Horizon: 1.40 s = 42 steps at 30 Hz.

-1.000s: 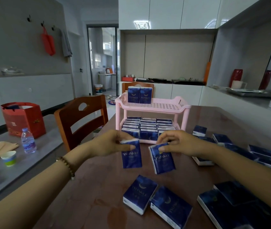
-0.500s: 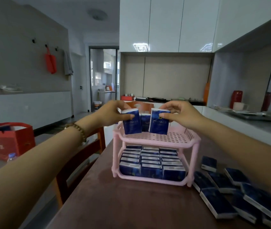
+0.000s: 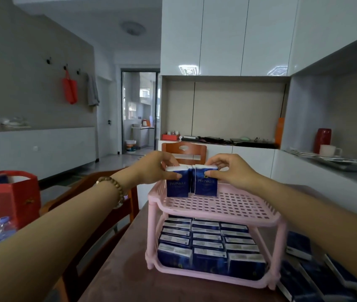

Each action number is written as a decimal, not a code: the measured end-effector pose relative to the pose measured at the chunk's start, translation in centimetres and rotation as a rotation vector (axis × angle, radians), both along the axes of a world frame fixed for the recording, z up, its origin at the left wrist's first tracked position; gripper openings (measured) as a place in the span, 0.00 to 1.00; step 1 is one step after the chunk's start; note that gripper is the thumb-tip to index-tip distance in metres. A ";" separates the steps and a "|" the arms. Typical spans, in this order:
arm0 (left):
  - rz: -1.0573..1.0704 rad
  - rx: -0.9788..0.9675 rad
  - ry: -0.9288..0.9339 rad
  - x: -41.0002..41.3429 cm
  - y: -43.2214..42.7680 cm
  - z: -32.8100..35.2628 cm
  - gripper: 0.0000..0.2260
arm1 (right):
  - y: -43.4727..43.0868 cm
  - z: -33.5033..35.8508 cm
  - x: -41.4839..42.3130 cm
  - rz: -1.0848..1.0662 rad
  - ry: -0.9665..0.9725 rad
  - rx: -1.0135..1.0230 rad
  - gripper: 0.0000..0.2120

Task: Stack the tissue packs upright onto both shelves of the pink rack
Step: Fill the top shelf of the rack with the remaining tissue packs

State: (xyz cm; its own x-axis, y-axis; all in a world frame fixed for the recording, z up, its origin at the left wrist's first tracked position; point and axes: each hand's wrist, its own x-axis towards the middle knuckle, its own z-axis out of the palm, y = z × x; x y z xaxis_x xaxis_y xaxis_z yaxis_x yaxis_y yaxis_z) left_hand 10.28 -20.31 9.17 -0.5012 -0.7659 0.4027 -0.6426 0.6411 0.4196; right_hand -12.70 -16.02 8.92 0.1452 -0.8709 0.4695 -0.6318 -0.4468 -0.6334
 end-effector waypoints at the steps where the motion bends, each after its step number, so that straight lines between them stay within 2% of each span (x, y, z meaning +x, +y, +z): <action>1: 0.003 -0.005 0.001 -0.1 -0.1 0.0 0.09 | -0.1 0.0 0.0 0.001 0.008 -0.004 0.09; 18: -0.014 -0.067 0.053 -0.3 -0.6 -0.8 0.13 | -1.4 -1.2 -0.4 -0.053 0.101 -0.097 0.12; 21: 0.035 -0.052 0.127 -0.6 -0.6 -0.9 0.14 | -1.4 -1.2 -0.3 -0.066 0.071 -0.082 0.16; 25: 0.115 -0.016 0.113 -0.8 -0.6 -1.0 0.24 | -1.7 -1.4 -0.4 -0.067 0.079 0.045 0.28; 27: 0.125 0.055 0.055 -0.9 -0.8 -1.2 0.27 | -1.8 -1.3 -0.4 -0.023 0.054 0.156 0.34; 29: 0.066 0.200 0.040 -0.9 -1.2 -1.4 0.26 | -2.1 -1.3 -0.5 0.023 0.029 0.276 0.37; 31: 0.018 0.320 0.058 -0.7 -1.8 -1.7 0.23 | -2.5 -1.4 -0.5 0.052 0.010 0.333 0.36; 36: 0.015 0.374 0.121 -0.2 -2.5 -1.7 0.24 | -3.5 -1.6 -0.8 0.114 -0.098 0.342 0.23; 39: -0.017 0.436 0.152 -0.1 -3.0 -1.8 0.18 | -3.8 -1.8 -1.1 0.131 -0.084 0.374 0.24; 42: -0.027 0.452 0.152 -0.1 -3.0 -1.8 0.17 | -3.9 -2.0 -1.1 0.143 -0.080 0.385 0.27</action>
State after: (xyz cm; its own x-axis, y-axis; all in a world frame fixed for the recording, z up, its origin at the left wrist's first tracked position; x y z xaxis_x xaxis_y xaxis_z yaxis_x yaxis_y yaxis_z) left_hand 10.13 -23.31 7.34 -0.4843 -0.8688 0.1028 -0.5381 0.3885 0.7480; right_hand -13.78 -19.95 6.92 0.2531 -0.9589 0.1281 -0.5225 -0.2470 -0.8161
